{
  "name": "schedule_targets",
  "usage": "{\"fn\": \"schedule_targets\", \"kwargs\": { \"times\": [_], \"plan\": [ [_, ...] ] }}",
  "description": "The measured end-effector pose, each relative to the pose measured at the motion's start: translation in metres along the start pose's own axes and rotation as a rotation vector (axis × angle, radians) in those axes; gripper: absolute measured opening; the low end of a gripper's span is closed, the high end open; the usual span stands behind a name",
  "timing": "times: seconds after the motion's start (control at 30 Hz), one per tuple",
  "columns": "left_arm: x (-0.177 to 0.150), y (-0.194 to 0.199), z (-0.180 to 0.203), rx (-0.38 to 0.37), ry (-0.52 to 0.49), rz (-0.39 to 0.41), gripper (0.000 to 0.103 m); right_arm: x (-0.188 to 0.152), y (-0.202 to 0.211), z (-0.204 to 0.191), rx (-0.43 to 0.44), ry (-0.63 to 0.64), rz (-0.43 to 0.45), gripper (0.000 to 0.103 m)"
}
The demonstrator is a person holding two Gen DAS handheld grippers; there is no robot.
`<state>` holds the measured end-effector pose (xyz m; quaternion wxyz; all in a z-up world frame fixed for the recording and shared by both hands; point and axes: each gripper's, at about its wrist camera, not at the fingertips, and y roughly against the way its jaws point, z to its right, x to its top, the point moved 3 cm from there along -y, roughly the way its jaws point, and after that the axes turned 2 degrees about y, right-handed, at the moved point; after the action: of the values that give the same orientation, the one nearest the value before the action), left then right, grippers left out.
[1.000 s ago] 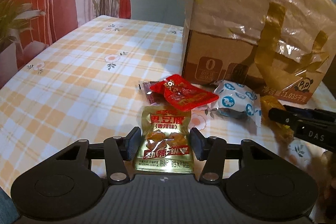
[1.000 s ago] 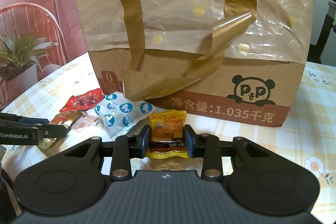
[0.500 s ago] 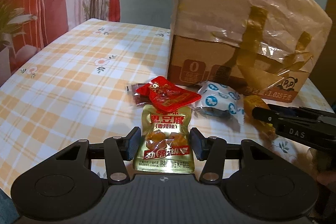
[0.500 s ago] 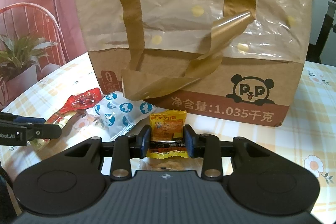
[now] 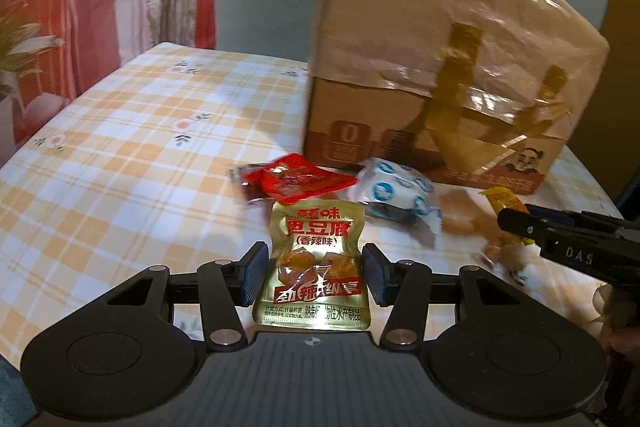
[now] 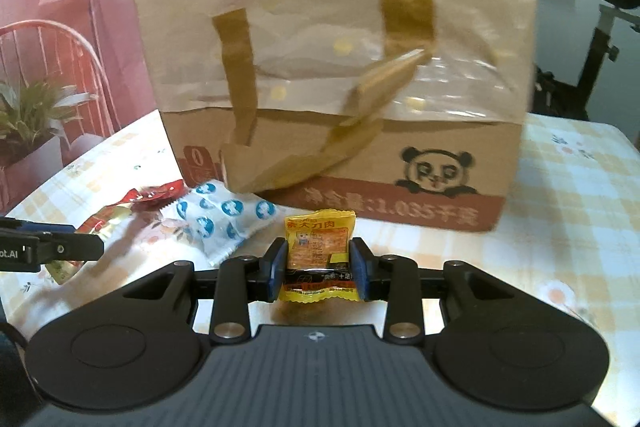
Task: Organize snacks
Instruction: 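Carry both packets over the paper bag and open both tools inside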
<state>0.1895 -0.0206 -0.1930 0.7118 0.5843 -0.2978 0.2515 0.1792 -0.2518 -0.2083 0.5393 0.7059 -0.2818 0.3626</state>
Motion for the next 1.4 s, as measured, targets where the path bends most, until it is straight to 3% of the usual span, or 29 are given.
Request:
{"fn": "schedule_targets", "kwargs": {
  "times": [0.37, 0.6, 0.87, 1.03, 1.17, 1.4],
  "plan": [
    [-0.001, 0.019, 0.013, -0.076, -0.053, 0.051, 0.054, 0.004, 0.034, 0.008, -0.027, -0.034, 0.071, 0.036],
    [0.018, 0.038, 0.020, -0.082, -0.116, 0.154, 0.054, 0.019, 0.057, 0.005, -0.022, -0.017, 0.154, 0.036],
    [0.084, 0.067, 0.047, -0.185, -0.182, 0.304, 0.055, 0.073, 0.103, 0.014, -0.020, -0.022, 0.352, 0.036],
    [0.130, 0.064, 0.071, -0.238, -0.185, 0.352, 0.056, 0.116, 0.109, 0.020, -0.004, 0.016, 0.423, 0.036],
    [0.167, 0.049, 0.093, -0.267, -0.168, 0.394, 0.056, 0.147, 0.091, 0.032, -0.017, 0.032, 0.439, 0.036],
    [0.214, -0.003, 0.132, -0.275, -0.185, 0.347, 0.056, 0.173, 0.046, 0.048, -0.066, 0.086, 0.378, 0.036]
  ]
}}
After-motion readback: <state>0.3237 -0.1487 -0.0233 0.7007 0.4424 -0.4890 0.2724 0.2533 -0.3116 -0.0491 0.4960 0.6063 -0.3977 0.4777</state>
